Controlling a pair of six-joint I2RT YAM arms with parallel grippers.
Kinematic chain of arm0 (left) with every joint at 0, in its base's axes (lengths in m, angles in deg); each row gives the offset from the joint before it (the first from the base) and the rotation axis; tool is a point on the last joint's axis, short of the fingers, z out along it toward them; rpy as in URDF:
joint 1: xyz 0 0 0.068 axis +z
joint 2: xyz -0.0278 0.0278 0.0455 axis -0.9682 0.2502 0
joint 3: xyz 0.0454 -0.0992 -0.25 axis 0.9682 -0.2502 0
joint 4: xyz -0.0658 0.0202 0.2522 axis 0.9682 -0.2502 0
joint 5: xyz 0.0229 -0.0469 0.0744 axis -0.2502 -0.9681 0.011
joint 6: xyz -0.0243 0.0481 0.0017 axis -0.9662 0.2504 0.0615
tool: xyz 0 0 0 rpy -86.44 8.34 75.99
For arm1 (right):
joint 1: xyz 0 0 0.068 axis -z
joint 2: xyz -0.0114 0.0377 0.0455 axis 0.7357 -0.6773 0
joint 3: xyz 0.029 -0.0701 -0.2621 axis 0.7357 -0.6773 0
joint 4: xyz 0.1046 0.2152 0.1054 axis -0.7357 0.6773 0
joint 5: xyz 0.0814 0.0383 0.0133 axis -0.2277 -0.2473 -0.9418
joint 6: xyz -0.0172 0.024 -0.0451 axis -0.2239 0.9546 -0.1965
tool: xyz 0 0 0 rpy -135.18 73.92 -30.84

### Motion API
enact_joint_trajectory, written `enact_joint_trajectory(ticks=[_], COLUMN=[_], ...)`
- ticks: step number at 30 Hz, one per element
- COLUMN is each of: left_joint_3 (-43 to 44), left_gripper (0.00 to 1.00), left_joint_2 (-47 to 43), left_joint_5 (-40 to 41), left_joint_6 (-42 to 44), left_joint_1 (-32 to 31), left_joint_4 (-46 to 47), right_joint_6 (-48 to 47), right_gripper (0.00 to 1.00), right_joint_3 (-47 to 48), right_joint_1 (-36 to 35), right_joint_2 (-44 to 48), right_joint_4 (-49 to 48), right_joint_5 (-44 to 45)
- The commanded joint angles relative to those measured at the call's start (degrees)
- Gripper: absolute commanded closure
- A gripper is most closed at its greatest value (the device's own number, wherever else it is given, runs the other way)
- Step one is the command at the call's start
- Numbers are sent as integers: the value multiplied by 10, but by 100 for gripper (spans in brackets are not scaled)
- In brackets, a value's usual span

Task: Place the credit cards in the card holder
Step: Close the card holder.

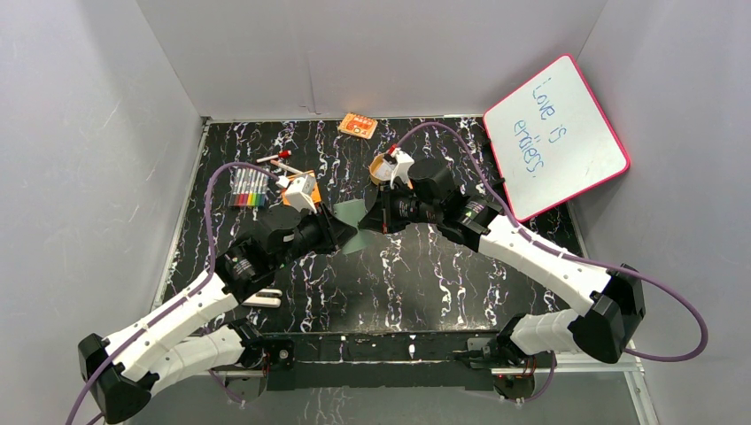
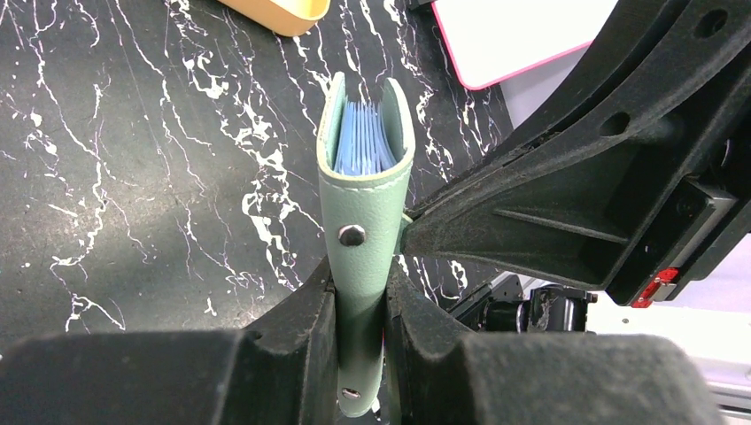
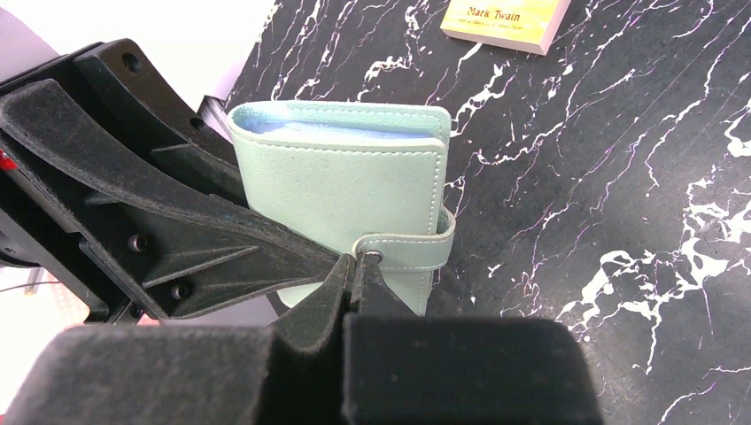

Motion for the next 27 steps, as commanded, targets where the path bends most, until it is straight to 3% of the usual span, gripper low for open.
enact_joint_trajectory(ticks=[1,27], left_joint_3=[12,16], left_gripper=[100,100], left_joint_2=[-19,-27], left_joint_5=[-123,-187], left_joint_6=[-2,-30], left_joint_1=[-12,-12], left_joint_4=[131,198], right_joint_6=[2,6], right_gripper=[100,100], right_joint_3=[24,23], right_joint_1=[-10,-16], right_joint_2=[-12,-19], right_joint_4=[-33,-38], right_joint_5=[-6,-9])
